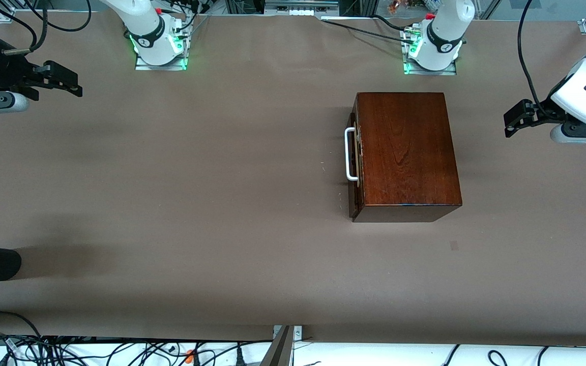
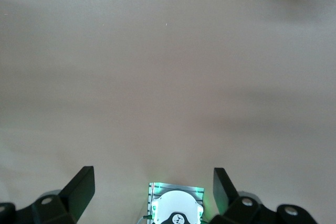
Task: Open drawer, take yellow block, close drawer
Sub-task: 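Move the left gripper to the white drawer handle of the wooden box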
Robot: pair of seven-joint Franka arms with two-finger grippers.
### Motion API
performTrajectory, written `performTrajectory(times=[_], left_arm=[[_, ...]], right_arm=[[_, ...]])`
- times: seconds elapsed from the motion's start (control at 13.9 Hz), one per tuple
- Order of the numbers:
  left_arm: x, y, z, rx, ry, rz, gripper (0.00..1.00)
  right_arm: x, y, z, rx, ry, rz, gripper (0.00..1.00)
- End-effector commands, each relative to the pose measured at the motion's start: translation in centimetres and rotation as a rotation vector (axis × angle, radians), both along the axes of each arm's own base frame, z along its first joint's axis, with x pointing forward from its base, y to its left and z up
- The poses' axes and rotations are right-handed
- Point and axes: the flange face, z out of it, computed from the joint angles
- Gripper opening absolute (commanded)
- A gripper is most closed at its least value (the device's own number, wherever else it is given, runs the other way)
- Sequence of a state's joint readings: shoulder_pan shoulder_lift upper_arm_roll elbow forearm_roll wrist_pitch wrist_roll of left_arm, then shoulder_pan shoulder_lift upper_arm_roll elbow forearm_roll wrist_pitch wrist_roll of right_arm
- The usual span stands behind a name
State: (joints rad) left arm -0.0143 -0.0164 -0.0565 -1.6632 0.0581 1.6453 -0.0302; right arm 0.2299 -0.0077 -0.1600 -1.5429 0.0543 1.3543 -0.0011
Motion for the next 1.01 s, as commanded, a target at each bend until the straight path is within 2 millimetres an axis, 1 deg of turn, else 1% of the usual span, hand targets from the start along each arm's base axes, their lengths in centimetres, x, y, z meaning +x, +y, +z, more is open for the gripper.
performTrajectory(times=[0.0, 0.14, 0.29, 0.5, 0.58, 0.65, 0.72, 0.79, 0.86, 0.94], left_arm=[[-0.4, -0.2, 0.1, -0.008, 0.029, -0.010, 1.00], [-0.7, -0.2, -0.2, -0.008, 0.067, -0.016, 1.00], [-1.2, -0.7, -0.6, -0.008, 0.109, -0.026, 1.00], [-1.6, -3.8, -0.9, -0.024, 0.127, -0.080, 1.00], [-1.7, -5.2, -1.7, -0.021, 0.153, -0.105, 1.00], [-1.6, -7.0, -2.6, -0.019, 0.176, -0.128, 1.00], [-1.6, -10.2, -3.6, -0.017, 0.185, -0.175, 1.00], [-1.0, -13.0, -3.8, -0.021, 0.164, -0.189, 1.00], [-0.5, -15.6, -4.4, -0.026, 0.167, -0.179, 1.00], [-0.4, -18.7, -5.5, -0.027, 0.177, -0.172, 1.00]], right_arm=[[-0.3, 0.0, 0.5, 0.012, -0.006, -0.007, 1.00], [-0.3, 0.1, 0.6, 0.012, -0.006, -0.006, 1.00], [-0.3, 0.0, 0.6, 0.012, -0.006, -0.007, 1.00], [-0.3, 0.0, 0.5, 0.012, -0.005, -0.007, 1.00], [-0.3, 0.0, 0.5, 0.012, -0.003, -0.007, 1.00], [-0.4, 0.0, 0.5, 0.012, -0.002, -0.007, 1.00], [-0.3, 0.0, 0.5, 0.012, -0.005, -0.007, 1.00], [-0.3, 0.0, 0.6, 0.012, -0.008, -0.007, 1.00], [-0.3, 0.0, 0.6, 0.012, -0.006, -0.007, 1.00], [-0.3, 0.0, 0.5, 0.012, -0.005, -0.007, 1.00]])
